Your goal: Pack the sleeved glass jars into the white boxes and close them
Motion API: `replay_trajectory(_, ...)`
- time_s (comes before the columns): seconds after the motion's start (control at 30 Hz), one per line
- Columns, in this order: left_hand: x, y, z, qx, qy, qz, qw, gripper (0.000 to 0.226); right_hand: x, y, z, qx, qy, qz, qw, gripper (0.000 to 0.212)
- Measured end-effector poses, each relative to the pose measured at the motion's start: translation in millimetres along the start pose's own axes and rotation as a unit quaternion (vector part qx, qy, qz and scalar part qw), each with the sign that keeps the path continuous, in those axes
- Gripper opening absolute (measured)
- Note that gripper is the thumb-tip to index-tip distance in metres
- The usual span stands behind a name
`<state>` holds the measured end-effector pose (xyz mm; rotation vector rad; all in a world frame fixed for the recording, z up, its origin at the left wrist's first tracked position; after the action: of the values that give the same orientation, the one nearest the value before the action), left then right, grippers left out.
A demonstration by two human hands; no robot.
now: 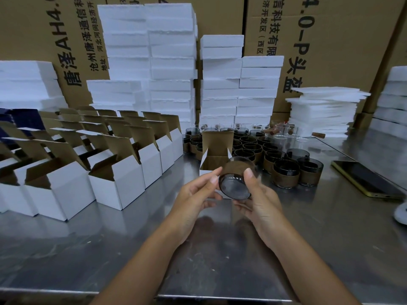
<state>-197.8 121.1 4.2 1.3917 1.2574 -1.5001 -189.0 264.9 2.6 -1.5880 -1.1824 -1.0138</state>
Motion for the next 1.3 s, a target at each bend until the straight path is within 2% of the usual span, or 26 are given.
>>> replay_trajectory(0.1,0.1,-1.1,1.6,-0.033,-0.024,-0.013,0.999,0.038,3.4,1.0,-0.2,-0.017,0.008,0.080,0.997,0.071)
replay_trajectory(0.17,-0.3,-2.7,4.9,-0.103,-0.080,-0.041,0.991,0.026,3.4,-0.1,1.9,-0.030,0.020,0.117,0.992,0.059)
replay_trajectory(0.27,1.4,-3.8,7.1,-0.183,-0.186,-0.072,0.963,0.033,0.8,-3.3,5.4,-0.051,0.037,0.151,0.987,0.055)
replay_trajectory(0.47,11.9,-12.2,10.4,-0.214,-0.316,-0.043,0.923,0.044,0.0,-2.1,4.0,-0.046,0.073,0.204,0.975,0.060)
replay_trajectory(0.6,12.4,-12.4,12.4,-0.236,-0.352,-0.060,0.904,0.032,4.8,1.8,1.0,-0.039,0.091,0.236,0.967,0.061)
replay_trajectory(0.7,5.0,-8.0,10.4,-0.265,-0.378,-0.112,0.880,0.017,9.5,5.8,-0.4,-0.035,0.100,0.258,0.960,0.062)
replay_trajectory(0.87,-1.2,-0.4,2.4,-0.242,-0.411,-0.179,0.861,0.009,14.6,11.6,-1.7,-0.024,0.111,0.281,0.953,0.066)
replay_trajectory(1.03,-5.1,2.9,-6.4,-0.188,-0.429,-0.215,0.857,0.040,19.0,16.0,-2.6,-0.021,0.137,0.302,0.943,0.076)
replay_trajectory(1.13,-7.2,5.3,-8.5,-0.187,-0.433,-0.246,0.847,0.028,23.4,18.5,-2.7,-0.022,0.146,0.322,0.935,0.074)
replay_trajectory(1.3,-7.4,5.9,-11.5,-0.178,-0.430,-0.259,0.846,0.020,27.7,21.6,-5.7,-0.006,0.146,0.348,0.926,0.057)
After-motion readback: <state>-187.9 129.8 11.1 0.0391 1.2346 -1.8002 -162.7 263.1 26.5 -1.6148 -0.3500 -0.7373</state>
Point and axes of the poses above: each hand's wrist, its own y-axis away from the middle knuckle, its own z-axis out of the back of the hand, x = y × z, the point moved 3 cm from there along -y, towards the middle knuckle, and after that the axes turned 6 degrees about z, right-handed, at the moved point
